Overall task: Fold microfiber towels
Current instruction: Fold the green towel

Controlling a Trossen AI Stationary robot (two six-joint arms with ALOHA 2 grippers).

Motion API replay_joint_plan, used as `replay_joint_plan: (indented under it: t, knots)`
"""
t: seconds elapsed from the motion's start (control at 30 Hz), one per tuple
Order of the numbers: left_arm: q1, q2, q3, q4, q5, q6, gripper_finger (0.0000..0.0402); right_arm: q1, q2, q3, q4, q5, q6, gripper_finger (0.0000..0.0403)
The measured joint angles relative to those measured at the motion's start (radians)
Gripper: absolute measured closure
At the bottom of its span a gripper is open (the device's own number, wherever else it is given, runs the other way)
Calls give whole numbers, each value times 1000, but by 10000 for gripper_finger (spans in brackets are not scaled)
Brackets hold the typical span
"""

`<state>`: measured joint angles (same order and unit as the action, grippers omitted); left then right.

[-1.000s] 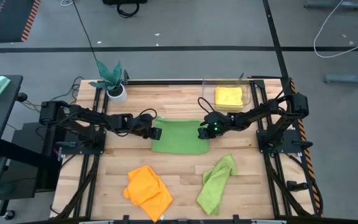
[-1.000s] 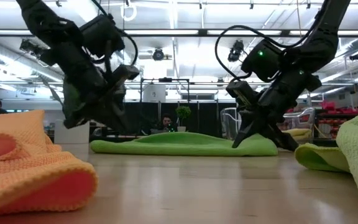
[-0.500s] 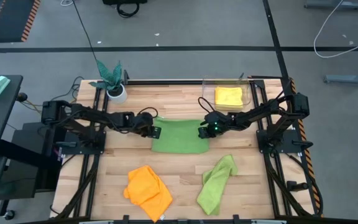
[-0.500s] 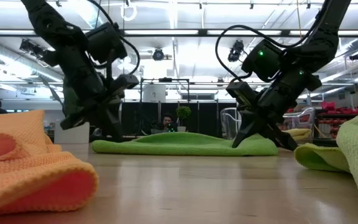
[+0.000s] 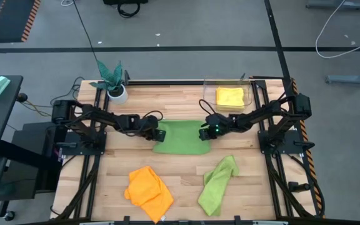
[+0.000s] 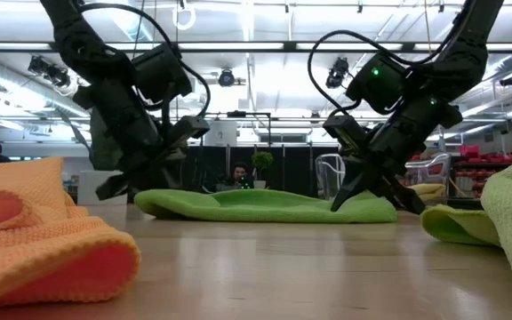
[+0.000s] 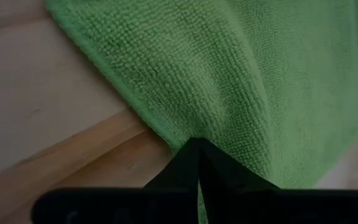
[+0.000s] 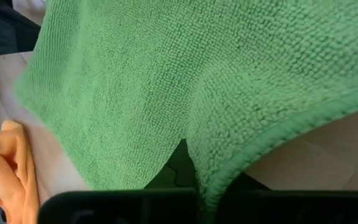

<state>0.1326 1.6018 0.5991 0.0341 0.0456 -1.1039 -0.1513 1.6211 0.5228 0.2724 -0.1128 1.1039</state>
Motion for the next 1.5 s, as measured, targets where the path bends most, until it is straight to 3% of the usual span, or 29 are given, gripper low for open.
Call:
replay_joint_plan:
  t: [0.13,0.37,0.5,0.67,0.83,1.0,1.33,1.5]
  knots:
    - [0,5,30,-20,-8,25,395,26,-24,0,-1,37,7,402]
    - [7,2,67,-138,-49,65,388,29,-200,1,-128,119,6,403]
    - [22,2,66,-121,-50,68,396,16,-285,1,-233,122,0,403]
    - [41,3,69,-89,-56,69,383,13,-299,12,-277,121,3,403]
    - [44,4,87,-81,-59,70,395,13,-241,122,-295,120,-45,403]
    - [44,4,92,-83,-64,70,385,7,-124,297,-432,107,-141,403]
    - [46,3,92,-85,-91,89,396,15,115,592,-476,0,-247,403]
    - [79,-52,93,-90,-94,108,379,35,207,682,-522,-42,-274,403]
